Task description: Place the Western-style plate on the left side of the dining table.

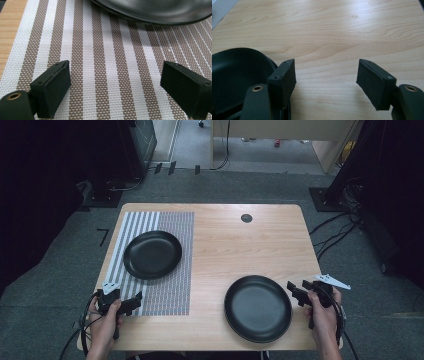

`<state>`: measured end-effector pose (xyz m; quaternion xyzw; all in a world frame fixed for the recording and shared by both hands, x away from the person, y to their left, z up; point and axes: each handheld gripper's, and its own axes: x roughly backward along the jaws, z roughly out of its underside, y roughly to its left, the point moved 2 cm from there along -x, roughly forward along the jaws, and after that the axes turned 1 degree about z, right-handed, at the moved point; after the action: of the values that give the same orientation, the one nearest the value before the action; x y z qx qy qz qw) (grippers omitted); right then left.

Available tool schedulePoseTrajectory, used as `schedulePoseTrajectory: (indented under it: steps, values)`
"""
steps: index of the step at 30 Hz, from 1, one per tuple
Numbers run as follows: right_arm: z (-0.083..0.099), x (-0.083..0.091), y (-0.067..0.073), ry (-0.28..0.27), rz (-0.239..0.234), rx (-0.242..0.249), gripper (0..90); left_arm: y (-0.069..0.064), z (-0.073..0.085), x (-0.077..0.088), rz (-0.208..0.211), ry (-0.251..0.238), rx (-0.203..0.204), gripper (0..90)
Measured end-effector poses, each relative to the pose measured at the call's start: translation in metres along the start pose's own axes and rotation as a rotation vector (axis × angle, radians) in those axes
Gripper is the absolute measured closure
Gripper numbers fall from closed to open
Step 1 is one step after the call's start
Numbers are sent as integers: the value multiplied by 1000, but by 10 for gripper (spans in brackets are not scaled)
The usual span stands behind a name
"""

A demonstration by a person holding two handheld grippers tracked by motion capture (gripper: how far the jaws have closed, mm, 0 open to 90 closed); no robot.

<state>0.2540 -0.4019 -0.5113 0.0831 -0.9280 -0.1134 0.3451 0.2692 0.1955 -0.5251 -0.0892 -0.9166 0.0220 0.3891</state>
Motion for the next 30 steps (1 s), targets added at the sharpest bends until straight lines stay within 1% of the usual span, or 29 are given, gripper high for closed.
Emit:
schedulePoseTrajectory:
  steps: [5, 8, 12, 17, 20, 25, 30]
  values:
    - [4, 4, -9, 0, 14, 0, 311, -1, 1, -1, -10, 0, -16, 82]
    - [7, 6, -14, 7, 22, -8, 310, -3, 2, -1, -21, 2, -33, 82]
    - [10, 9, -20, 16, 38, -4, 308, -3, 2, -1, -19, 2, -31, 80]
    - [15, 11, -29, 25, 53, -13, 308, -5, 2, -2, -26, 3, -49, 67]
    - [18, 13, -35, 33, 65, -19, 307, -5, 3, -3, -23, 4, -58, 48]
    - [23, 16, -43, 42, 81, -20, 304, -5, 3, -3, -24, 3, -59, 44]
    - [25, 20, -48, 35, 88, -23, 302, -6, 3, -4, -26, 4, -69, 33]
